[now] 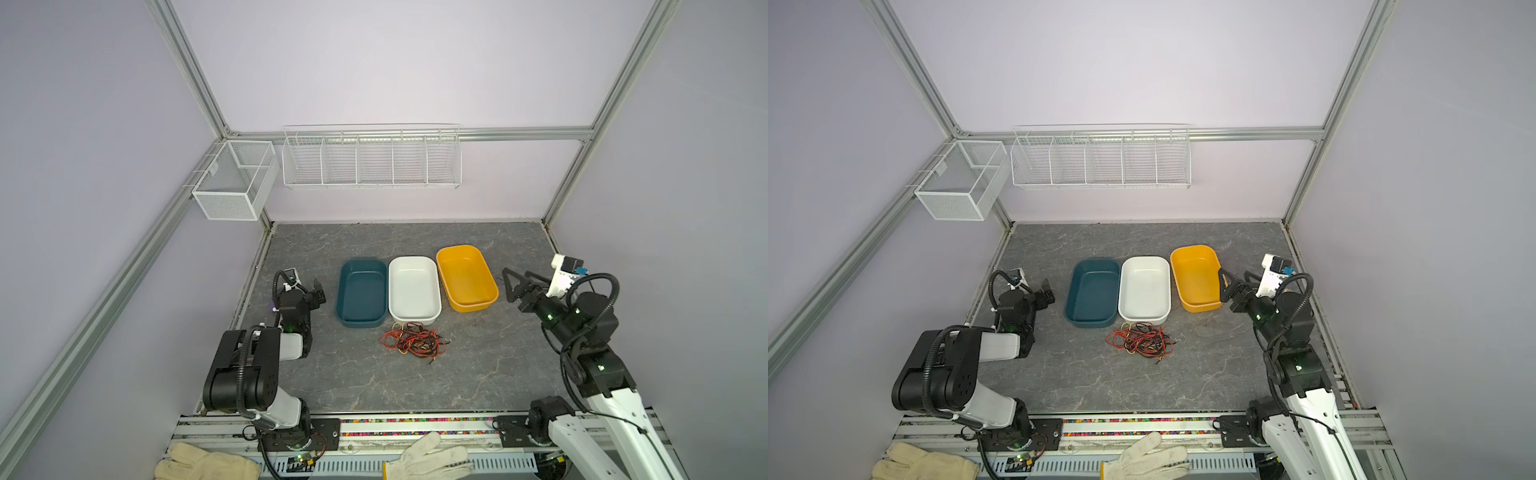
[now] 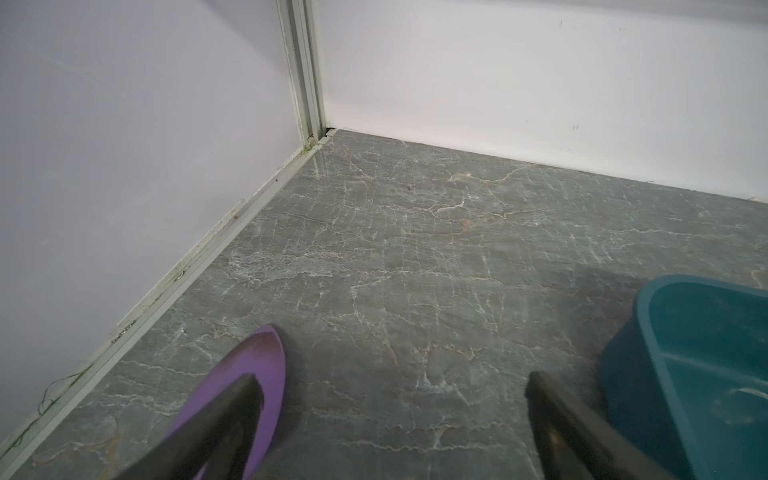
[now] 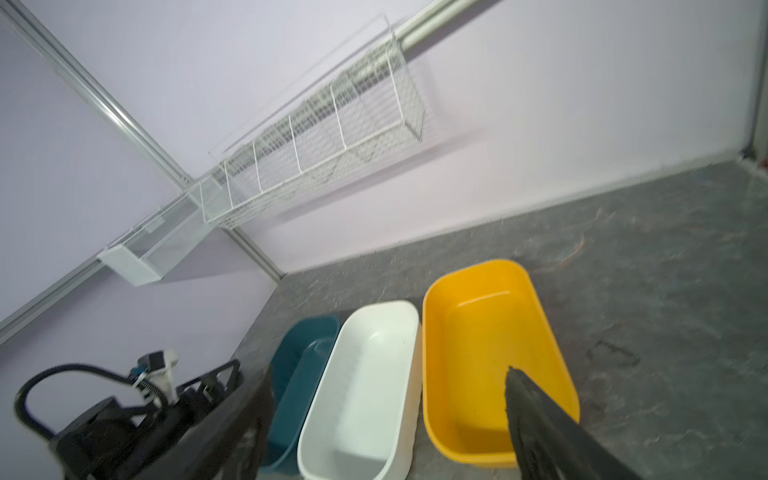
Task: Untangle the cables
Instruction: 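Move the right gripper toward the wire bundle while the left gripper also approaches it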
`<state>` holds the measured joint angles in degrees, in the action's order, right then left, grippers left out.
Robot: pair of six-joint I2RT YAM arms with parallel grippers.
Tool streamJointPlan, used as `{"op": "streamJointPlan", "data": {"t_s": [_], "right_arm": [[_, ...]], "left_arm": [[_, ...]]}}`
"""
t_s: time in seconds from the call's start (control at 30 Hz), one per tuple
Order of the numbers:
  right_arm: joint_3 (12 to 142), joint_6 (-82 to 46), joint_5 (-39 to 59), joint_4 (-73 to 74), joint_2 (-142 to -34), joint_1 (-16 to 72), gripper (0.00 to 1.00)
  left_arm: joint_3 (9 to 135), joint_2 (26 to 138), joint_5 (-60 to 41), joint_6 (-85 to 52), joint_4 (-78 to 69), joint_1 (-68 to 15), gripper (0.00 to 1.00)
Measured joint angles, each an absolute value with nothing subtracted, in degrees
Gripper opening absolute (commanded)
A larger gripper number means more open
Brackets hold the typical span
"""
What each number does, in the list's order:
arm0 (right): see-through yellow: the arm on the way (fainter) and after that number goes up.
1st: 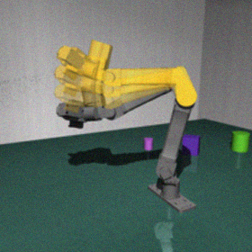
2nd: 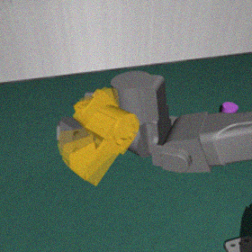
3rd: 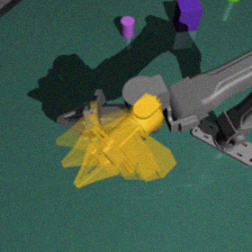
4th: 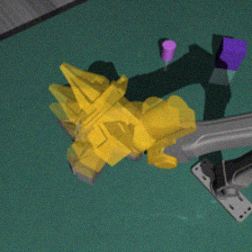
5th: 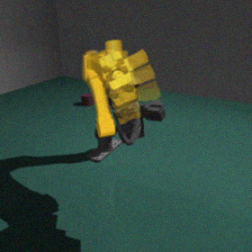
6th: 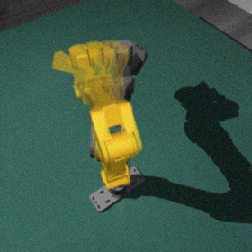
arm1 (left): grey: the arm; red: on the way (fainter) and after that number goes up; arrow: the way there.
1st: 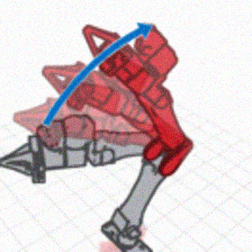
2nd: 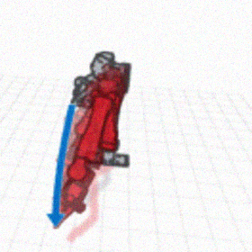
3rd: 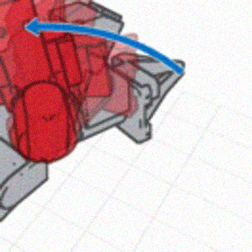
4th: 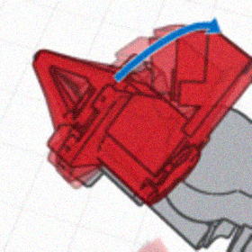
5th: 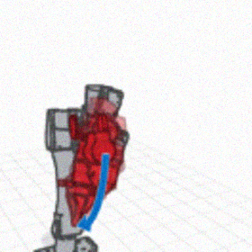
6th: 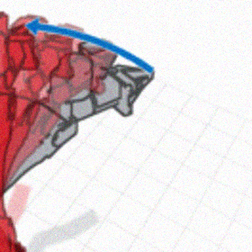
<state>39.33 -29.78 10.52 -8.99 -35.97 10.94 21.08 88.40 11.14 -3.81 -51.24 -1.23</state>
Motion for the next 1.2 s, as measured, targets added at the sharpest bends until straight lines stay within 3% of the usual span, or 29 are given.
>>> {"op": "streamJointPlan", "data": {"t_s": [0.07,0.23,0.37,0.47,0.67,0.93,1.07,1.2], "right_arm": [[39.33,-29.98,13.34,-13.78,-37.56,12.34,0.88],[38.79,-29.58,16.03,-23.31,-39.11,18.61,1.00],[37.56,-29.76,16.40,-27.11,-37.19,24.18,0.87],[36.40,-30.13,16.58,-28.42,-35.92,27.57,0.76],[35.33,-29.95,16.56,-28.93,-35.97,32.40,0.69],[35.33,-27.51,16.56,-28.64,-42.78,36.01,0.56],[35.33,-26.30,16.53,-27.29,-47.59,37.67,0.48],[35.33,-25.65,16.32,-26.61,-52.07,38.83,0.46]], "left_arm": [[21.08,88.40,11.14,-3.81,-51.24,-1.23,0.99],[21.08,88.40,11.14,-3.81,-51.24,-1.23,0.99],[20.84,85.38,12.43,-3.97,-48.97,-1.37,0.99],[23.86,77.01,16.12,-6.70,-37.15,-1.61,0.99],[38.54,66.43,18.37,-18.94,-15.29,-1.65,0.99],[41.17,58.30,7.03,-32.27,2.72,-1.85,1.00],[41.15,52.66,4.67,-34.46,8.82,-6.09,0.99],[40.86,48.21,6.24,-35.92,13.58,-15.33,1.00]]}}
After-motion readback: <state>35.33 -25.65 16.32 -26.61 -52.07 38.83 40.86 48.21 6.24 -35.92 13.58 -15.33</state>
